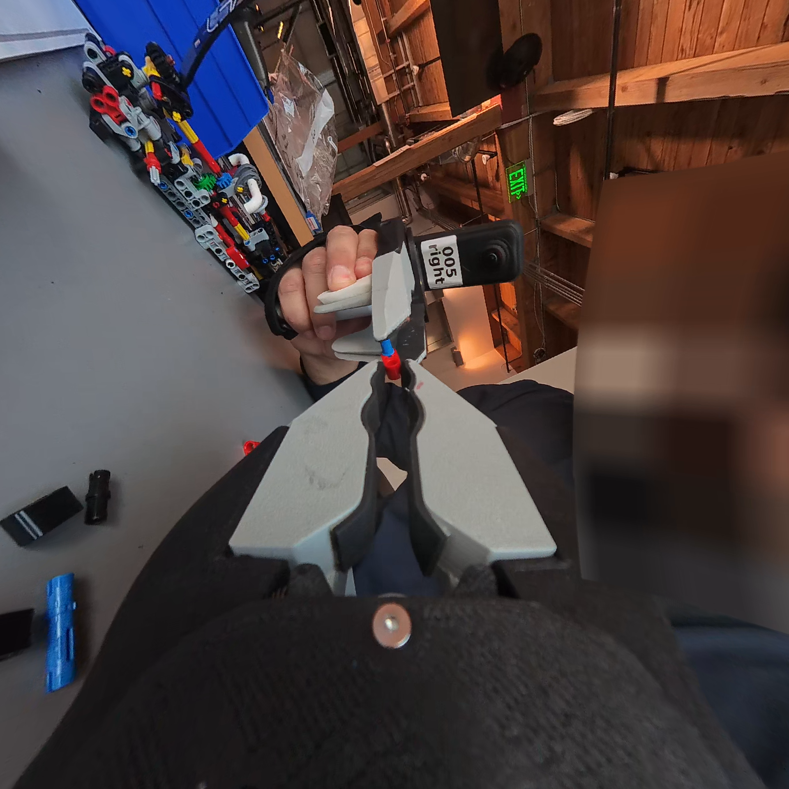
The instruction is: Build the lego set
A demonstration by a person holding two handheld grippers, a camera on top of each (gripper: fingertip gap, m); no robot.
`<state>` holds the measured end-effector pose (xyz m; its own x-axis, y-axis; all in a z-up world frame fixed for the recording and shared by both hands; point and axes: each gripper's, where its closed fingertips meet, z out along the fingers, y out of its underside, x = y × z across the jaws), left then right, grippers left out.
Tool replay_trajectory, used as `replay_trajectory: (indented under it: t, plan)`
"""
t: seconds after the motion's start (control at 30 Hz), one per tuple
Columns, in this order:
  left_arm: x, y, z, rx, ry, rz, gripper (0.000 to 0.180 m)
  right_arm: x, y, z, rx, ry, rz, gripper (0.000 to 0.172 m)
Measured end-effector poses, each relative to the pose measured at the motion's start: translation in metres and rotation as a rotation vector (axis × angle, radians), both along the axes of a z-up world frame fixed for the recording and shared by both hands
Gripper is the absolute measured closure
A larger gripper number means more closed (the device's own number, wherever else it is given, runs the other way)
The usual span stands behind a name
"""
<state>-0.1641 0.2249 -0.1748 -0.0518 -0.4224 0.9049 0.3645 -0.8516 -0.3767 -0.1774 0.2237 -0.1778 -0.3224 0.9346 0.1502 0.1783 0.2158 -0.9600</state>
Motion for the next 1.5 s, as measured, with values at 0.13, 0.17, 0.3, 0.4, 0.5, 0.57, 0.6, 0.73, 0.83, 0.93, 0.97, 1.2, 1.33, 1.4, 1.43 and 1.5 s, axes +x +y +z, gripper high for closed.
replay_trajectory:
  t: [0.13,0.17,0.3,0.4,0.5,0.57,0.6,0.73,0.83,0.93,0.97,1.2,1.33,1.4,1.43,1.5]
  plan:
    - [-0.002,0.002,-0.001,0.029,0.036,0.02,0.175,-0.002,0.002,0.0,-0.034,0.002,-0.001,0.159]
    - [-0.002,0.003,-0.001,0.042,0.051,0.029,0.174,-0.003,0.003,0.0,-0.036,0.004,-0.003,0.159]
    - [-0.003,0.004,-0.002,0.079,0.106,0.048,0.174,-0.003,0.003,-0.001,-0.017,0.01,-0.009,0.159]
    - [-0.003,0.003,-0.002,0.093,0.124,0.048,0.174,-0.004,0.003,0.0,-0.006,0.015,-0.009,0.159]
    - [-0.004,0.004,-0.003,0.108,0.149,0.055,0.175,-0.004,0.003,-0.001,-0.002,0.017,-0.011,0.159]
    - [-0.004,0.003,-0.003,0.119,0.168,0.057,0.174,-0.005,0.002,-0.001,-0.001,0.017,-0.009,0.159]
    - [-0.004,0.003,-0.003,0.123,0.174,0.058,0.174,-0.005,0.002,-0.001,0.0,0.019,-0.008,0.159]
    - [-0.004,0.002,0.0,0.124,0.151,0.046,0.174,-0.004,0.0,0.003,0.012,0.043,-0.001,0.158]
    - [-0.004,0.002,0.001,0.12,0.137,0.043,0.173,-0.003,0.001,0.005,0.02,0.055,-0.004,0.158]
    - [-0.006,0.003,0.001,0.124,0.142,0.053,0.173,-0.003,0.002,0.007,0.017,0.065,-0.011,0.158]
    - [-0.007,0.003,0.001,0.125,0.145,0.056,0.173,-0.003,0.003,0.007,0.018,0.069,-0.014,0.158]
    - [-0.012,0.005,0.002,0.136,0.172,0.073,0.171,-0.004,0.004,0.003,0.054,0.051,-0.033,0.158]
    - [-0.028,0.013,0.005,0.205,0.282,0.18,0.17,-0.004,0.009,-0.001,0.055,0.029,-0.052,0.158]
    - [-0.034,0.017,0.001,0.266,0.408,0.242,0.169,-0.005,0.011,-0.007,0.063,0.006,-0.057,0.158]
    - [-0.034,0.018,-0.001,0.292,0.468,0.259,0.167,-0.006,0.012,-0.01,0.069,-0.01,-0.061,0.158]
    - [-0.032,0.017,-0.005,0.336,0.571,0.273,0.164,-0.008,0.015,-0.018,0.089,-0.043,-0.074,0.158]
